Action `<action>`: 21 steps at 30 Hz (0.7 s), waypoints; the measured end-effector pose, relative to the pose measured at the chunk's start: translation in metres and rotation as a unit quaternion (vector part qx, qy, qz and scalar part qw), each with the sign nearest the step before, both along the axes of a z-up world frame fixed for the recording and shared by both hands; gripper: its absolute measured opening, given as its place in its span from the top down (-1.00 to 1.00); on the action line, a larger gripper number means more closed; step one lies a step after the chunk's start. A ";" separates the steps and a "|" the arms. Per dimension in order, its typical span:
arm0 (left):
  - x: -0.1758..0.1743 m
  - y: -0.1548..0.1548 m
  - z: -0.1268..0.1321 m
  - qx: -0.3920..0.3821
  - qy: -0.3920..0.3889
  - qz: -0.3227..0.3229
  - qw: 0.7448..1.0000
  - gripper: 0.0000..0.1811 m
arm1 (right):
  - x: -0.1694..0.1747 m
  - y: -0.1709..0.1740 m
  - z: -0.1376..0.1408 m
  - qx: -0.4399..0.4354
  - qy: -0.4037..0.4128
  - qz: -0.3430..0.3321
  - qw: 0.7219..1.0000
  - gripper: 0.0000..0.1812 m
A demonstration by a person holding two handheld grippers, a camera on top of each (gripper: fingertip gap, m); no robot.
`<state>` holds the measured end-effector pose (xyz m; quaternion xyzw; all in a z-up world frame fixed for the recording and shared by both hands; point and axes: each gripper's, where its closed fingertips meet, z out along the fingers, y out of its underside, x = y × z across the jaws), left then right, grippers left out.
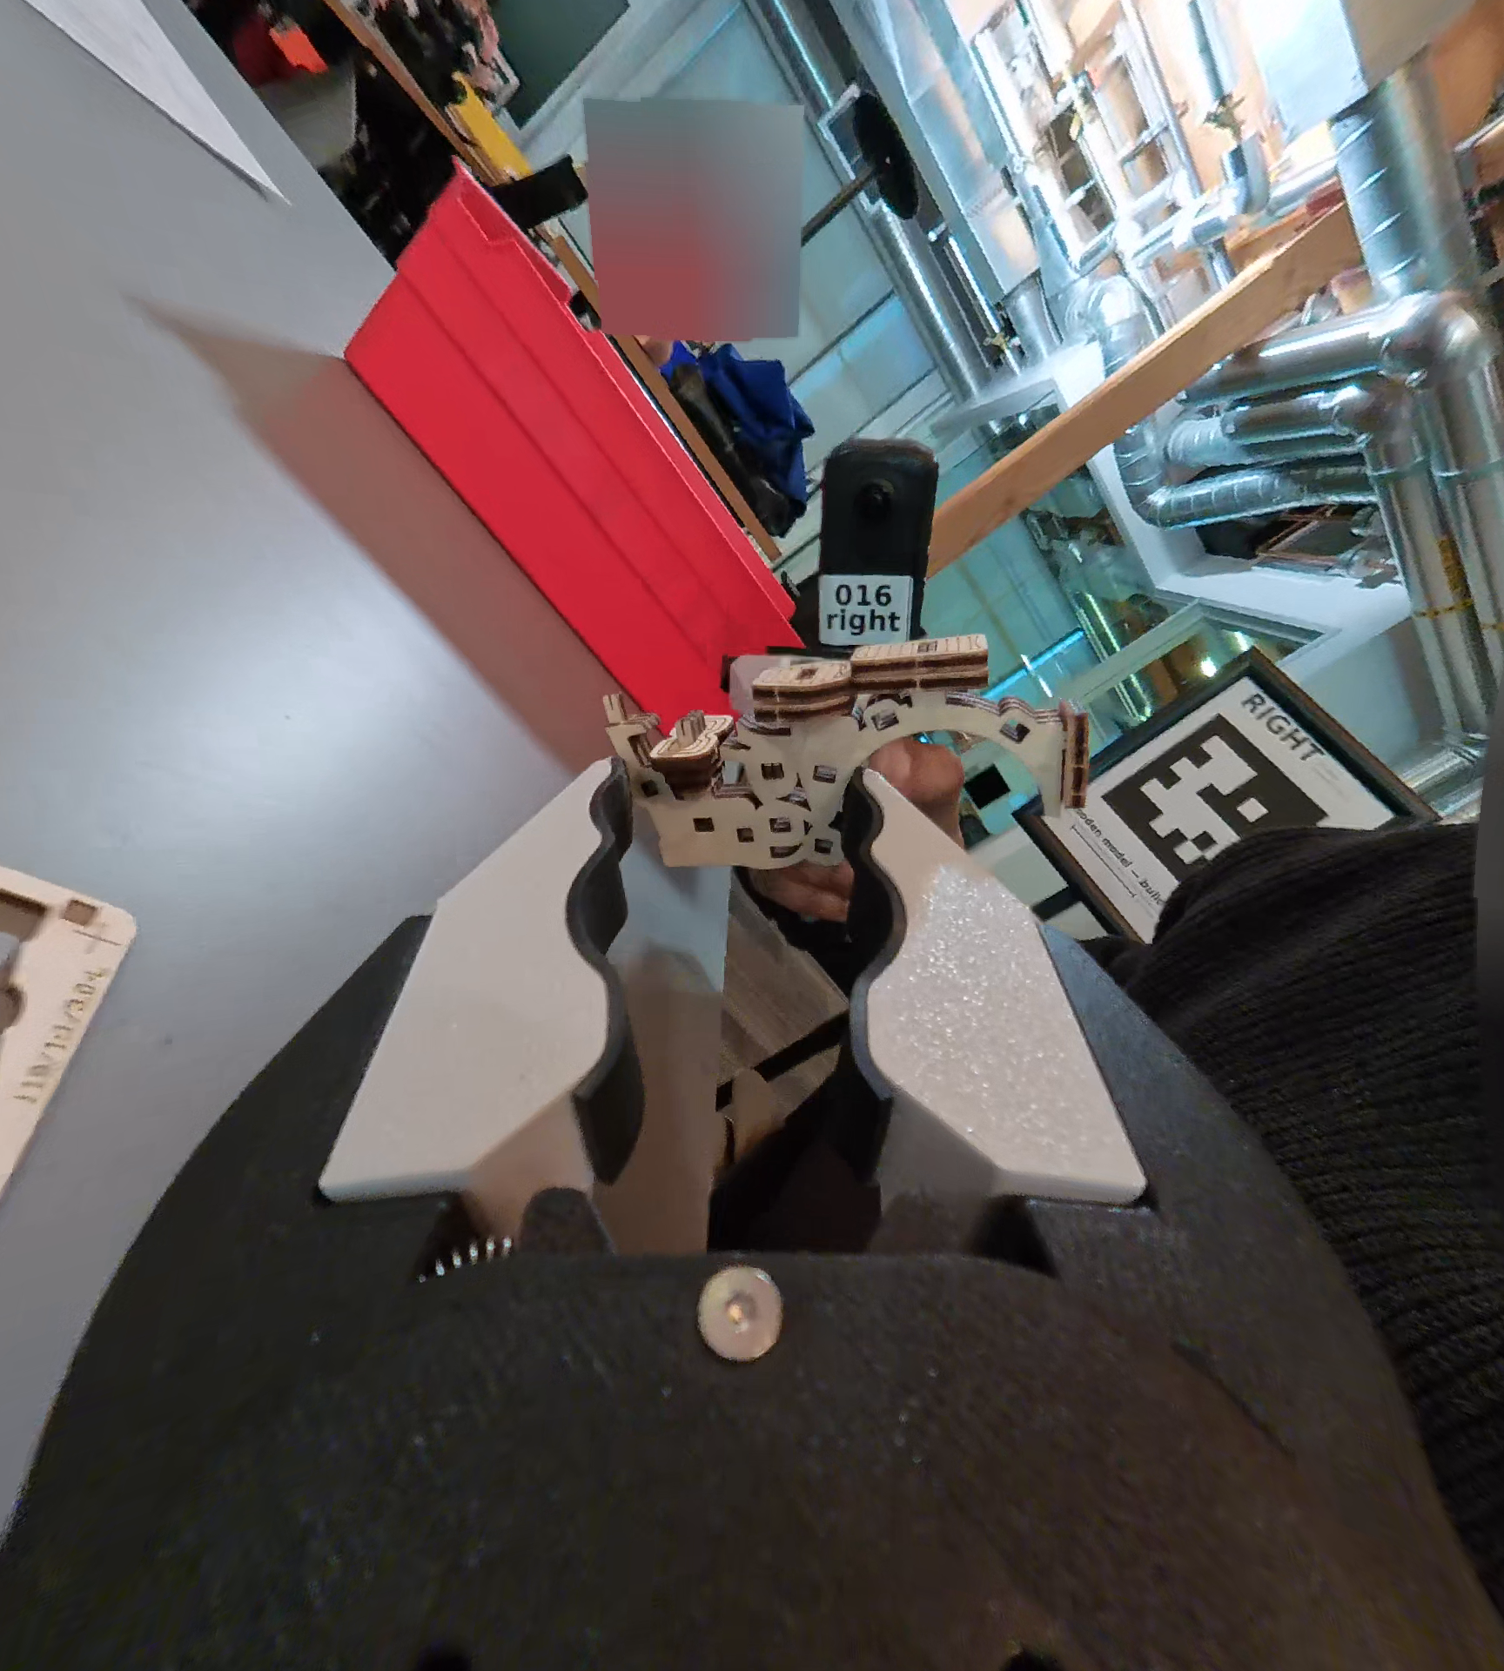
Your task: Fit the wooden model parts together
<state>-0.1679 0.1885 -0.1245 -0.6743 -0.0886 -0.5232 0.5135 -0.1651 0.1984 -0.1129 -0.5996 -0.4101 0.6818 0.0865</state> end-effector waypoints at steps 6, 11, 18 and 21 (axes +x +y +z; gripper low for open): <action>-0.001 -0.001 0.001 0.002 0.009 0.002 1.000 0.50 | 0.001 0.001 0.001 0.006 0.001 -0.005 1.000 1.00; 0.007 -0.002 0.002 0.002 0.000 -0.007 1.000 0.49 | -0.003 -0.012 -0.003 0.008 -0.009 0.014 1.000 1.00; 0.002 0.000 0.000 0.001 -0.002 0.005 1.000 0.50 | -0.003 -0.015 -0.001 0.003 -0.004 0.018 1.000 1.00; -0.001 0.000 0.001 0.000 0.004 0.006 1.000 0.50 | 0.002 -0.004 0.004 0.013 0.000 0.003 1.000 1.00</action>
